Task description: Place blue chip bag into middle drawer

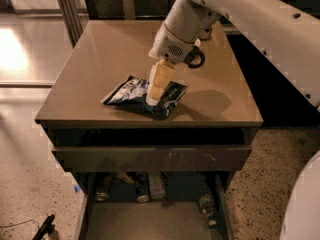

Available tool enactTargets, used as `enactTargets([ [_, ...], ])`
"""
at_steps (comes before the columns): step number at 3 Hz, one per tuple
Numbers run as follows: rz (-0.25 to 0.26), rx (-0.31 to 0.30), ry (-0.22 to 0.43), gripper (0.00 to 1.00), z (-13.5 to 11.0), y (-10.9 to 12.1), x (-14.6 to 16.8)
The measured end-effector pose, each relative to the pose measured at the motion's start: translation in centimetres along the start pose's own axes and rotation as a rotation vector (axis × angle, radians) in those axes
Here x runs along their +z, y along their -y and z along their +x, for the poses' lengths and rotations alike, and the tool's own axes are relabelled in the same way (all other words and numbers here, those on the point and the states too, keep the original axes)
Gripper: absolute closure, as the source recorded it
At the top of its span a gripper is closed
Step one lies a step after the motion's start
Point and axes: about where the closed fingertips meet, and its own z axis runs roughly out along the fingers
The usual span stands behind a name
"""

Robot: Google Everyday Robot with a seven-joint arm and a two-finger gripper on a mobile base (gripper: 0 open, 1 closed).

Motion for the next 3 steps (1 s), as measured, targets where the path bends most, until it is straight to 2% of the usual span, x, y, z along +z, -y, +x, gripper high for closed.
enactTargets([
  [1,-0.023,0.004,-0.001,0.0,0.3,-0.4,1.1],
  [3,-0.114,0.018,0.0,0.0,1.9,-3.2,5.2],
])
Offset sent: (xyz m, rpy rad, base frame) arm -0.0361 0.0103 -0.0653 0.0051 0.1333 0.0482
